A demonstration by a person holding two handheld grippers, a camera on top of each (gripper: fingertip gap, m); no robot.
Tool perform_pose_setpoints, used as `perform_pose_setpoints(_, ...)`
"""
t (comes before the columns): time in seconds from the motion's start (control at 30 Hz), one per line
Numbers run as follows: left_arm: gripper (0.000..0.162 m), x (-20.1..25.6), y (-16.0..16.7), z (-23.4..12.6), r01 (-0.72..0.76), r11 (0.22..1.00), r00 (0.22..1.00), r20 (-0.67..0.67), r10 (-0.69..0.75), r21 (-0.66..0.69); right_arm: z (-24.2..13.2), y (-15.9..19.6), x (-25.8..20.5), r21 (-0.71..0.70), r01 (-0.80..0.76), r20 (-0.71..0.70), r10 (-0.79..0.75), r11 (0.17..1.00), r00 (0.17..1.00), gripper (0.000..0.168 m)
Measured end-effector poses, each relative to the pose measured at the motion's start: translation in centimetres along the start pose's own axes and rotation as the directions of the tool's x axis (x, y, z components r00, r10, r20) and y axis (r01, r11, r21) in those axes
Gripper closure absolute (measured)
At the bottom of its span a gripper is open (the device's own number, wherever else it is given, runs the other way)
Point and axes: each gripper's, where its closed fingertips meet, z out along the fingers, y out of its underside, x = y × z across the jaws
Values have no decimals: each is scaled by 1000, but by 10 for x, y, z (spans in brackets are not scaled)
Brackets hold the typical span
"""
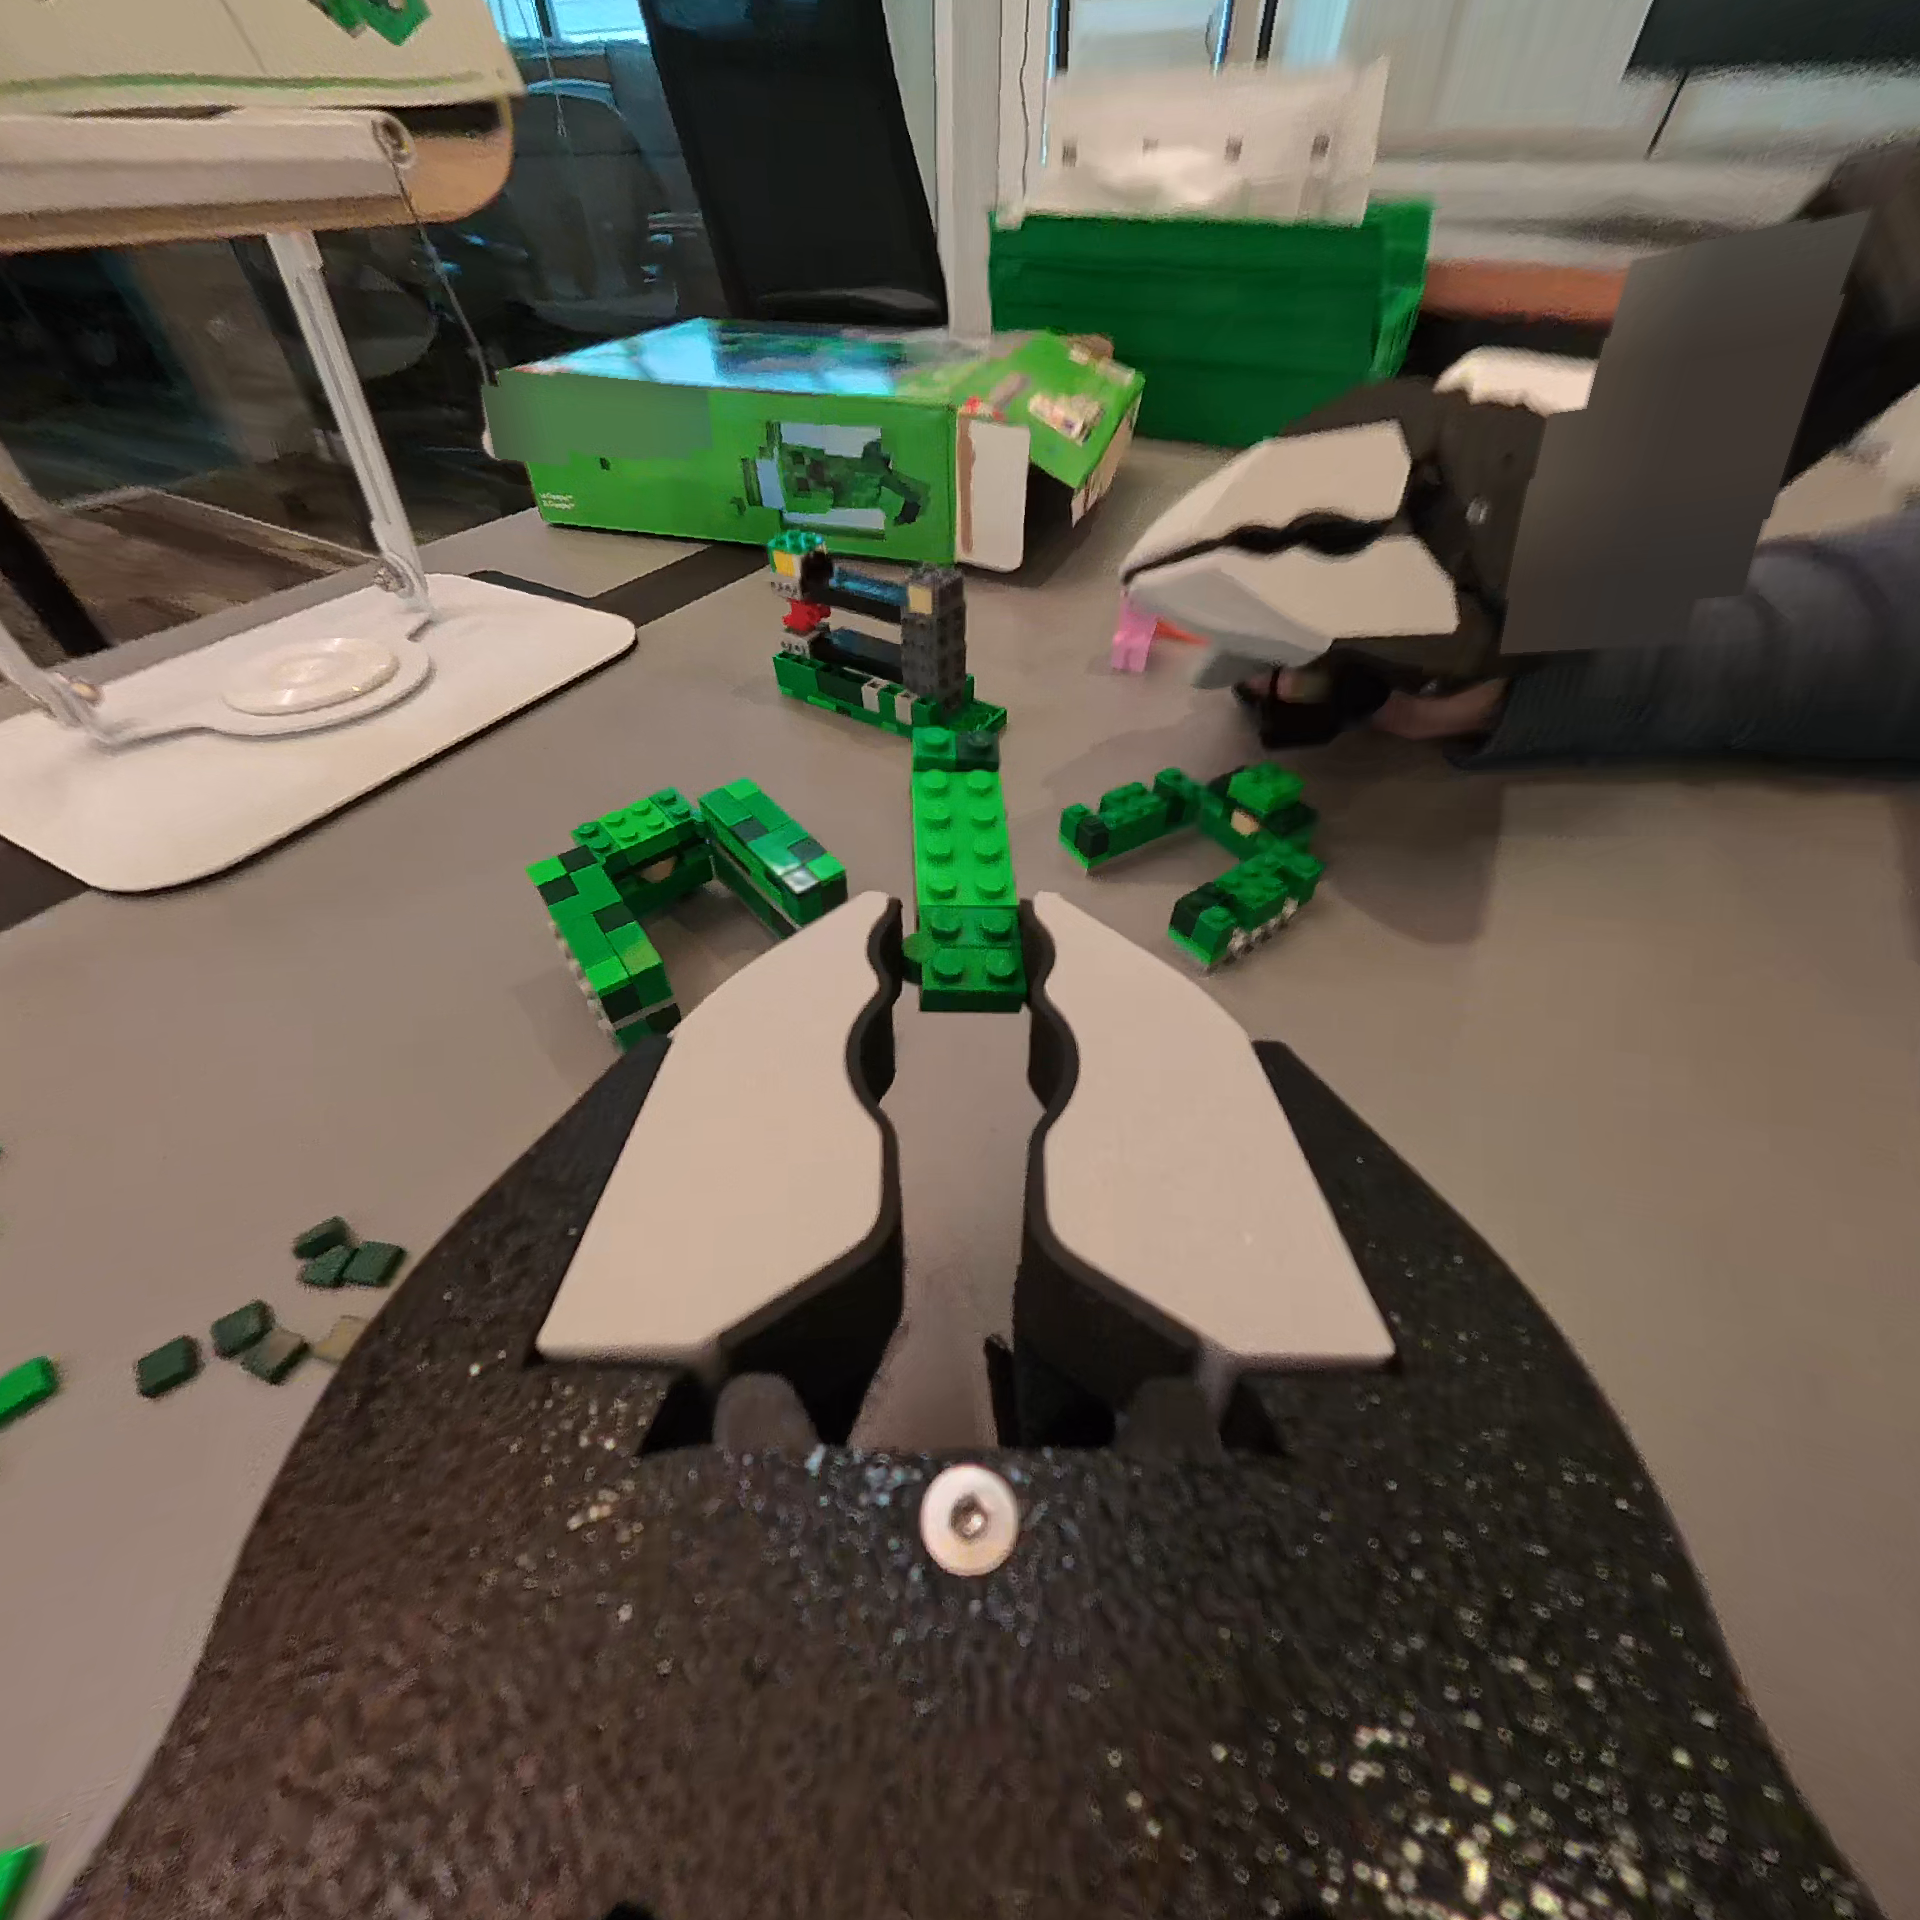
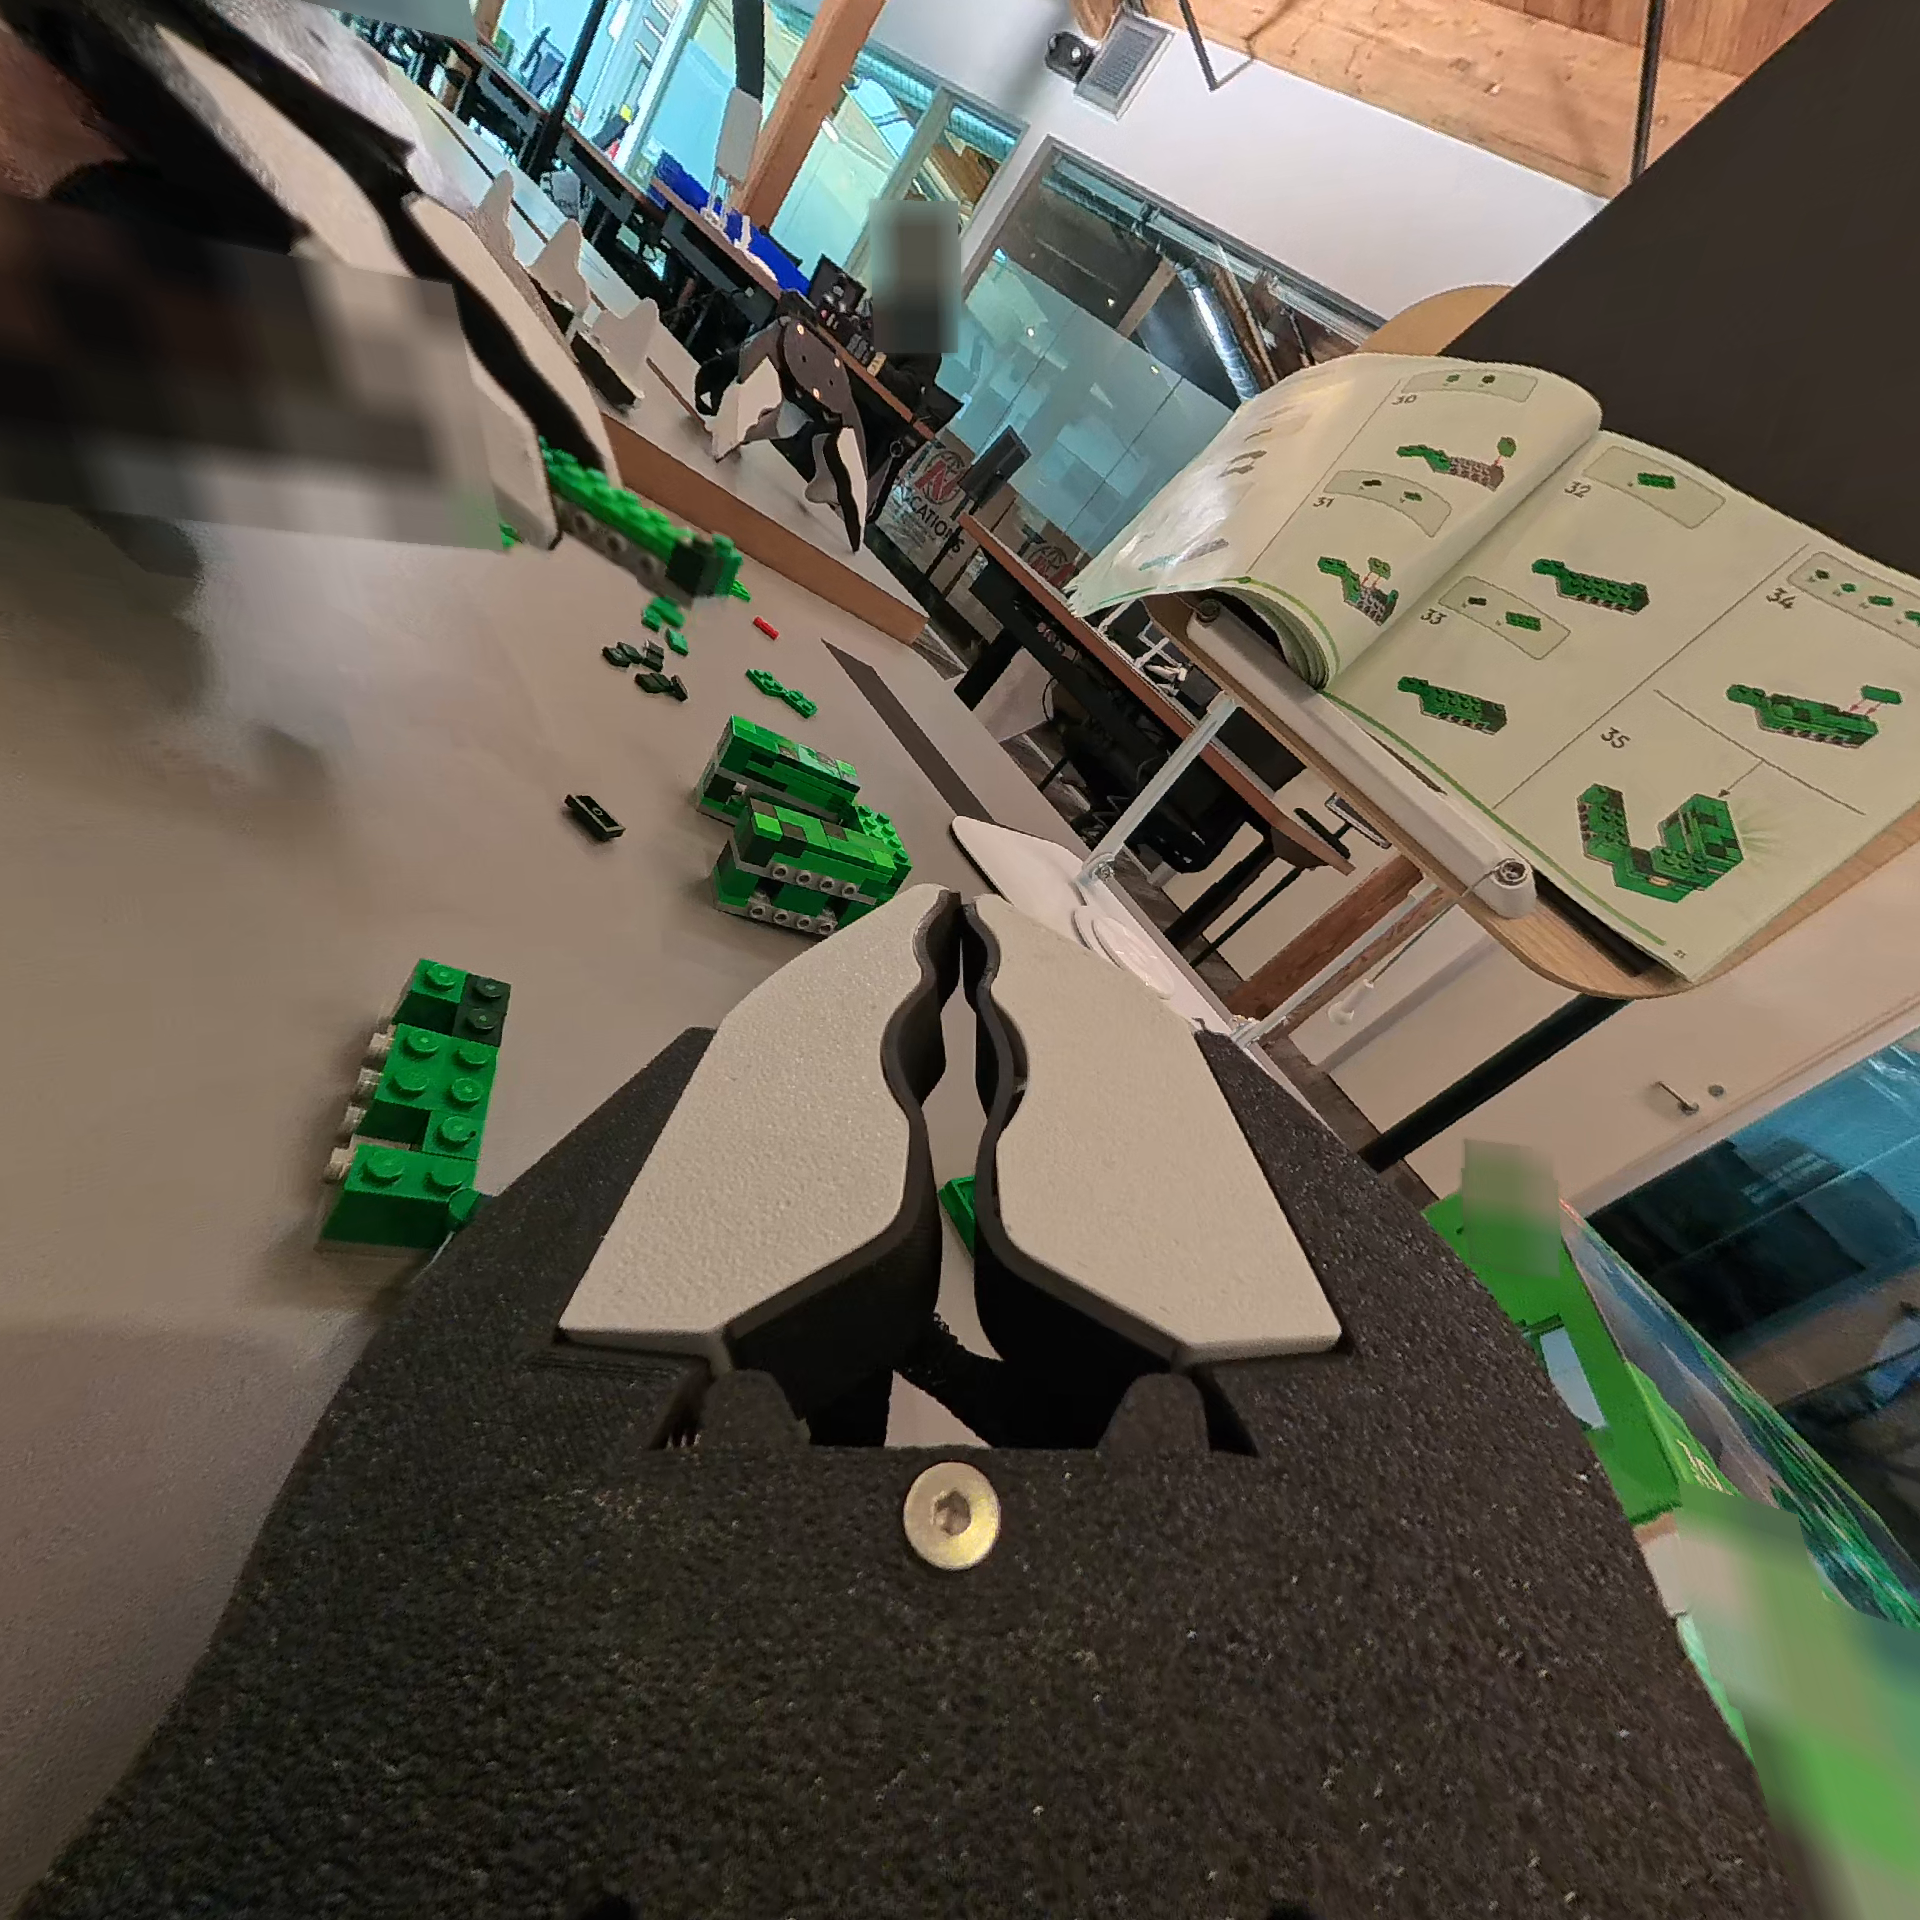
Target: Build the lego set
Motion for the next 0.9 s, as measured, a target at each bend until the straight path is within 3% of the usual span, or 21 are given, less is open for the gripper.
perform_pose_setpoints(0.1, 141, -4, -14, -10, 212, 971, 974, -112, -199, 112, 0, 1, 1, -2, -6, -4, 6, 1000, 1000, 168)
perform_pose_setpoints(0.27, 141, -17, -25, -26, 507, 839, 846, -298, -441, 199, 0, 0, 1, 3, -9, 0, 9, 1000, 1000, 168)
perform_pose_setpoints(0.9, 141, -24, -25, -30, 573, 791, 806, -324, -496, 214, 0, 0, 0, -1, -2, 1, 2, 1000, 1000, 168)
